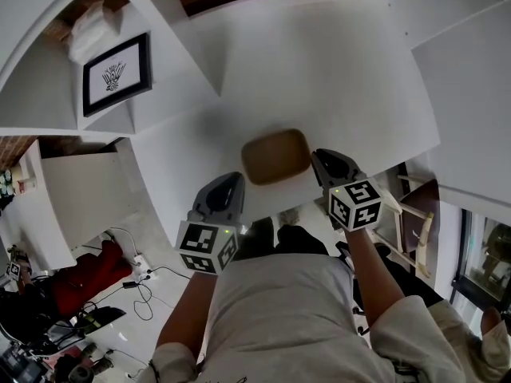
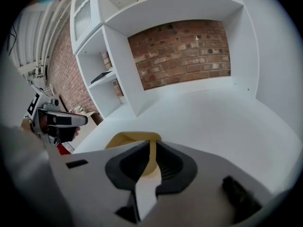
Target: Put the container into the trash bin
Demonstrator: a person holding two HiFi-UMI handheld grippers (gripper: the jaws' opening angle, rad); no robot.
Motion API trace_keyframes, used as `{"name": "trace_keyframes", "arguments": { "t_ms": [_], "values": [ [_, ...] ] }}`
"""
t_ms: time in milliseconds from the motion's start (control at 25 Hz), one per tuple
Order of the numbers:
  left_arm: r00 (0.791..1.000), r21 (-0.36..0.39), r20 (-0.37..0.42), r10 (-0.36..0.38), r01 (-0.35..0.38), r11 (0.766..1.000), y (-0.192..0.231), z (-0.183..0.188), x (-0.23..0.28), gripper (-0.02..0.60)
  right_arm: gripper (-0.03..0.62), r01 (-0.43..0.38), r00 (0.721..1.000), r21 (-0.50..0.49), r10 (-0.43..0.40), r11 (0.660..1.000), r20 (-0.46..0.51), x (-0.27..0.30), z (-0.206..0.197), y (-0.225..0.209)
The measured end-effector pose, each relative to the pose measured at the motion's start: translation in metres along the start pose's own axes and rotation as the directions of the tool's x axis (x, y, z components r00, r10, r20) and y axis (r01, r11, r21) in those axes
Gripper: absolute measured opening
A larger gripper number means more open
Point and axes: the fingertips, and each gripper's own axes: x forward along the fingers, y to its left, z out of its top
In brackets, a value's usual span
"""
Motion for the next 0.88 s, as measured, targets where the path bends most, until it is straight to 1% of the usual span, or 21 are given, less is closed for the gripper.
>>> {"name": "trace_keyframes", "arguments": {
  "t_ms": [40, 120, 400, 760, 880],
  "values": [
    [1.000, -0.001, -0.002, 0.000, 0.000, 1.000, 0.001, -0.001, 0.002, 0.026, 0.038, 0.001, 1.000, 0.003, -0.001, 1.000, -0.009, 0.003, -0.003, -0.002],
    [1.000, -0.002, -0.007, 0.000, 0.000, 1.000, 0.002, -0.002, 0.004, 0.026, 0.074, 0.000, 1.000, 0.006, 0.001, 1.000, -0.029, 0.009, -0.008, -0.004],
    [1.000, -0.022, -0.023, 0.007, -0.008, 1.000, 0.005, -0.010, 0.006, 0.026, 0.101, 0.000, 0.997, 0.028, 0.002, 1.000, -0.077, 0.033, -0.023, -0.009],
    [0.999, -0.042, -0.037, 0.014, -0.016, 0.999, 0.018, -0.017, 0.003, 0.026, 0.103, 0.024, 0.991, 0.037, -0.019, 0.999, -0.132, 0.053, -0.033, -0.016],
    [0.999, -0.048, -0.039, 0.016, -0.018, 0.999, 0.022, -0.017, 0.003, 0.026, 0.077, 0.046, 0.987, 0.026, -0.041, 0.999, -0.153, 0.057, -0.037, -0.018]
  ]
}}
